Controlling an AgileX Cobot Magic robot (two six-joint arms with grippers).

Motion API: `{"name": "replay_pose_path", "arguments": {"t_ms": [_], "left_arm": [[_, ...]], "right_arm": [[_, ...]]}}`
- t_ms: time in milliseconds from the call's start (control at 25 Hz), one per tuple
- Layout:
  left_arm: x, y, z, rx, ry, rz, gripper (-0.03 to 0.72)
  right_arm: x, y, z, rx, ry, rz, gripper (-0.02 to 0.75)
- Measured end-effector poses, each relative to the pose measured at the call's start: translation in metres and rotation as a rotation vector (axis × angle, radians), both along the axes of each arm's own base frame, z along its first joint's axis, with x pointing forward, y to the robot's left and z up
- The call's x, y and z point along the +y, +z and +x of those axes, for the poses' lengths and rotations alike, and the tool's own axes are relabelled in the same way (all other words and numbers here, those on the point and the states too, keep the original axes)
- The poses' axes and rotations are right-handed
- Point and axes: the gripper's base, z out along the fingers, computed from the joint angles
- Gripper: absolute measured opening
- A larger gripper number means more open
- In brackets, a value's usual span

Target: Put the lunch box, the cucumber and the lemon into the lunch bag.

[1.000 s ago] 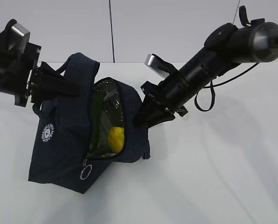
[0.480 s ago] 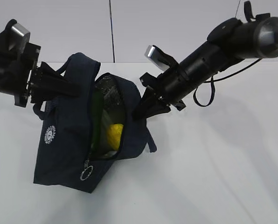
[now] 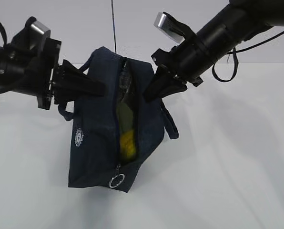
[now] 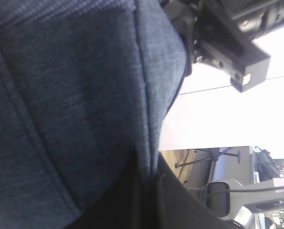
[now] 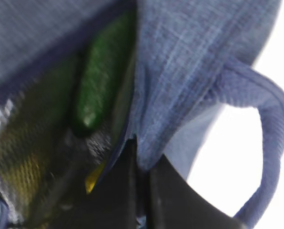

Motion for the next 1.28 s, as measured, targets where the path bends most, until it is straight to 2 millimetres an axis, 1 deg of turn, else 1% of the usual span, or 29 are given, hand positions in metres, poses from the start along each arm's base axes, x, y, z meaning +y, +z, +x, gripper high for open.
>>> {"name": "replay_pose_path", "arguments": {"t_ms": [200, 280, 400, 520, 640, 760, 1000, 1080, 1160, 1280], "left_arm": [[-0.026, 0.0, -0.007, -0.008, -0.016, 0.005, -0.009], [-0.033, -0.001, -0.009, -0.015, -0.013, 0.018, -0.009], [-0.04, -0.002, -0.011, -0.014, -0.006, 0.022, -0.009], [-0.043, -0.002, -0.009, -0.014, 0.024, 0.018, -0.009], [-0.042, -0.002, -0.004, -0.016, 0.078, 0.02, -0.009], [-0.041, -0.003, -0.002, -0.021, 0.099, 0.03, -0.009], [-0.041, -0.005, 0.0, -0.067, 0.106, 0.045, -0.009], [-0.042, -0.01, 0.002, -0.059, 0.102, 0.038, -0.009], [-0.044, -0.021, 0.005, -0.019, 0.093, 0.03, -0.009], [-0.05, -0.034, 0.013, 0.027, 0.052, -0.005, -0.009]], "right_arm": [[-0.004, 0.004, -0.003, -0.012, 0.003, -0.053, 0.001], [-0.006, 0.006, -0.003, -0.014, -0.004, -0.071, 0.001], [-0.008, 0.014, 0.0, -0.041, -0.015, -0.109, 0.001], [-0.01, 0.024, 0.003, -0.07, -0.025, -0.129, 0.001], [-0.01, 0.03, 0.005, -0.081, -0.04, -0.133, 0.001], [-0.011, 0.031, 0.006, -0.087, -0.047, -0.153, 0.001], [-0.019, 0.025, 0.007, -0.075, -0.078, -0.258, 0.001], [-0.02, 0.025, 0.007, -0.073, -0.083, -0.264, 0.001], [-0.02, 0.025, 0.007, -0.07, -0.089, -0.27, 0.001], [-0.02, 0.025, 0.007, -0.066, -0.094, -0.269, 0.001]]}}
